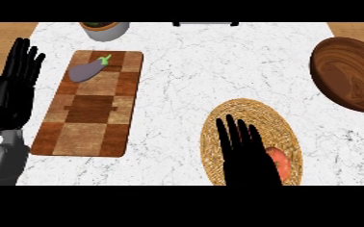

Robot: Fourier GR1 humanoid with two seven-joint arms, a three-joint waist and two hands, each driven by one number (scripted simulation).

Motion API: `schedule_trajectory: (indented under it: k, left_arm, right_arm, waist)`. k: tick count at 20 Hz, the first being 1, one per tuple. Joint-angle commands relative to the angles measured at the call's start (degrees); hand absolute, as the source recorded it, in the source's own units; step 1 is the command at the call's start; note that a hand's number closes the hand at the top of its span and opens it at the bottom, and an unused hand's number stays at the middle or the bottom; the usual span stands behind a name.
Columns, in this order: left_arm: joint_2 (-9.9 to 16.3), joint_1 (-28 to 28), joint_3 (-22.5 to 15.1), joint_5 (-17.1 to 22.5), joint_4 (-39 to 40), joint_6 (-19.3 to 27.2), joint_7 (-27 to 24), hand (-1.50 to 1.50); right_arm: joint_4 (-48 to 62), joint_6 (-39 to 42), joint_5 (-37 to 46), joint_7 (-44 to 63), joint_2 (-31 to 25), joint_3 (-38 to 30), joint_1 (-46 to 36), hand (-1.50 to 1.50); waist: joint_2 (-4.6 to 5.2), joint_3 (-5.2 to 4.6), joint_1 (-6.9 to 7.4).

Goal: Pick the bell pepper from the placemat and place it in the bowl

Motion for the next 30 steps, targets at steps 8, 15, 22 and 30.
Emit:
schedule_trajectory:
  k: [8, 15, 22, 30]
  left_arm:
    - [-1.3, -0.1, 1.3, -1.2, -3.1, -1.4, 3.3, 0.00]
    - [-1.4, -0.4, 5.0, -2.0, -0.9, -4.5, 1.9, 0.00]
    - [-4.5, -0.7, 4.4, -4.3, 0.9, -4.6, 0.2, 0.00]
    - [-6.3, 0.1, 4.3, -6.5, -5.9, -2.4, 5.2, 0.00]
  right_arm:
    - [9.6, -4.5, 1.1, -3.0, -0.8, -8.2, 0.5, -1.50]
    - [8.5, -7.5, 2.0, -7.3, -2.9, -7.7, 3.9, -1.50]
    - [15.6, -12.9, 0.9, -15.3, -4.9, -10.4, 3.6, -1.50]
    - [19.4, -12.7, 0.0, -18.5, -7.0, -16.2, 2.4, -1.50]
  waist:
    - [0.02, 0.05, 0.31]
    - [-0.01, 0.04, 0.18]
    - [0.02, 0.04, 0.14]
    - [-0.01, 0.06, 0.20]
